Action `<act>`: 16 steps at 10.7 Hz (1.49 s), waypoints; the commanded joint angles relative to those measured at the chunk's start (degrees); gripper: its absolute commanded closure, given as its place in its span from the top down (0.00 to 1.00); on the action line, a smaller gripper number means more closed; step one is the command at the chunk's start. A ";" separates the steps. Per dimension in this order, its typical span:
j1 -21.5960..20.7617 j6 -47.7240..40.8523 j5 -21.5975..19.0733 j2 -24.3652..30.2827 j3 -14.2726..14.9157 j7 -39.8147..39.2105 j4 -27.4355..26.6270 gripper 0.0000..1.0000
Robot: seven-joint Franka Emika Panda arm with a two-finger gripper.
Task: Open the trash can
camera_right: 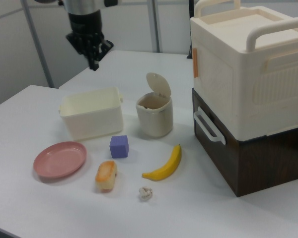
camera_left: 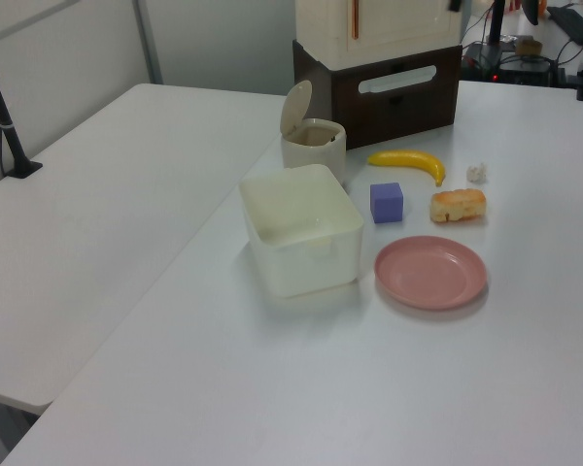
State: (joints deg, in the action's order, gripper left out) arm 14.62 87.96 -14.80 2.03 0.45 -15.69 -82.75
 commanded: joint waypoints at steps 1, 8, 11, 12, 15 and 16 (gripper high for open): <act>-0.73 -4.37 2.75 5.17 0.51 -1.01 -3.56 1.00; -3.28 10.08 8.21 4.21 2.36 -1.81 -14.71 1.00; -3.90 11.97 8.47 3.24 2.10 -0.23 -15.42 1.00; -3.46 12.06 8.04 3.16 2.10 1.70 -15.34 1.00; -3.63 11.71 7.95 1.84 2.18 1.63 -15.34 1.00; -3.72 11.62 8.03 1.49 2.18 1.89 -15.16 1.00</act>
State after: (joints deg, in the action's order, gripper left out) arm 11.84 98.58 -7.35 3.53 2.09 -15.14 -96.73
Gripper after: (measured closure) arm 0.000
